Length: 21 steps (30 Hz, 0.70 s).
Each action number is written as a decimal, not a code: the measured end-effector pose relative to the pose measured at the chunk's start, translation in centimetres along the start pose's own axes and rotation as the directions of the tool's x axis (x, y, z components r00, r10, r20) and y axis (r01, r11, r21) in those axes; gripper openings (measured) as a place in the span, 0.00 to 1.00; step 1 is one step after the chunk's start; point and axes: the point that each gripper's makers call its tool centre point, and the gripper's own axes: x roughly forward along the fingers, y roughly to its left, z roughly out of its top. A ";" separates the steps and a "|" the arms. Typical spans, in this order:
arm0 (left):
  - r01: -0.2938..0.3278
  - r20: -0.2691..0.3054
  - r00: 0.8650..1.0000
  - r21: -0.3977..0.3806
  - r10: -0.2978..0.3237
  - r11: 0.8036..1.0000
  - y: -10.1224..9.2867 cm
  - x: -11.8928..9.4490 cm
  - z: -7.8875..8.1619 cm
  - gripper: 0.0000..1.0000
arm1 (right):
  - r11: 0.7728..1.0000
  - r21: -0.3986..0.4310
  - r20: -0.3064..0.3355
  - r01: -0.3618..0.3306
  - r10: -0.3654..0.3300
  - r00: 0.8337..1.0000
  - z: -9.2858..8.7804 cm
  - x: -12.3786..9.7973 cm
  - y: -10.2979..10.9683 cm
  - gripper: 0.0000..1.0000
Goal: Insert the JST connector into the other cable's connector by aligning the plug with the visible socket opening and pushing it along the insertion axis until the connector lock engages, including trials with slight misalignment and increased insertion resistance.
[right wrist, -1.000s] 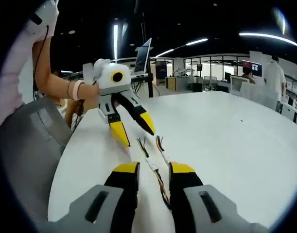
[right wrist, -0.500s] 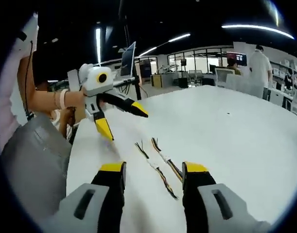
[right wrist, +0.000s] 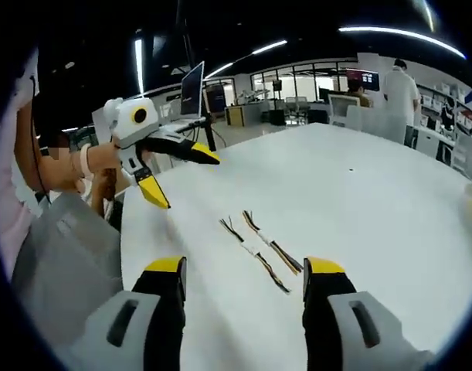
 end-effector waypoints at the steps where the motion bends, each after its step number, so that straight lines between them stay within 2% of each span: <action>1: 0.000 -0.003 1.000 -0.010 0.000 1.000 -0.2 -0.2 0.1 0.59 | 1.000 0.002 0.002 0.004 -0.004 1.000 0.1 -0.2 0.1 0.59; 5: -0.013 -0.002 1.000 0.020 0.014 1.000 -0.9 -1.2 0.8 0.59 | 0.999 0.018 0.021 0.039 -0.040 0.999 0.6 -1.2 0.4 0.59; 7: -0.023 0.001 1.000 0.021 0.023 1.000 -0.9 -1.5 1.1 0.60 | 0.994 0.025 -0.007 0.110 -0.110 0.994 0.4 -1.9 -0.1 0.54; 8: -0.031 0.009 0.999 0.012 0.031 0.999 -1.0 -1.7 1.1 0.60 | 0.992 0.011 -0.021 0.122 -0.122 0.992 0.2 -2.1 -0.1 0.52; 10: -0.029 0.015 0.999 -0.063 0.030 0.998 -1.6 -1.8 0.9 0.62 | 0.987 0.052 -0.050 0.150 -0.148 0.988 -0.1 -2.5 0.0 0.54; 14: -0.047 0.008 0.999 -0.085 0.048 0.995 -2.4 -2.2 0.2 0.61 | 0.985 0.070 -0.044 0.157 -0.154 0.987 -0.1 -2.8 0.8 0.60; 17: -0.061 -0.012 0.998 -0.103 0.060 0.993 -2.9 -2.8 -0.4 0.64 | 0.981 0.092 -0.058 0.172 -0.167 0.984 -0.5 -2.9 1.3 0.60; 18: -0.072 -0.027 0.997 -0.122 0.070 0.990 -2.9 -3.1 -0.8 0.66 | 0.979 0.097 -0.081 0.178 -0.171 0.982 -1.0 -3.0 1.5 0.60; 21: -0.107 -0.025 0.994 -0.116 0.105 0.987 -2.8 -3.9 -1.0 0.68 | 0.980 0.102 -0.083 0.171 -0.163 0.983 -1.5 -3.1 2.1 0.59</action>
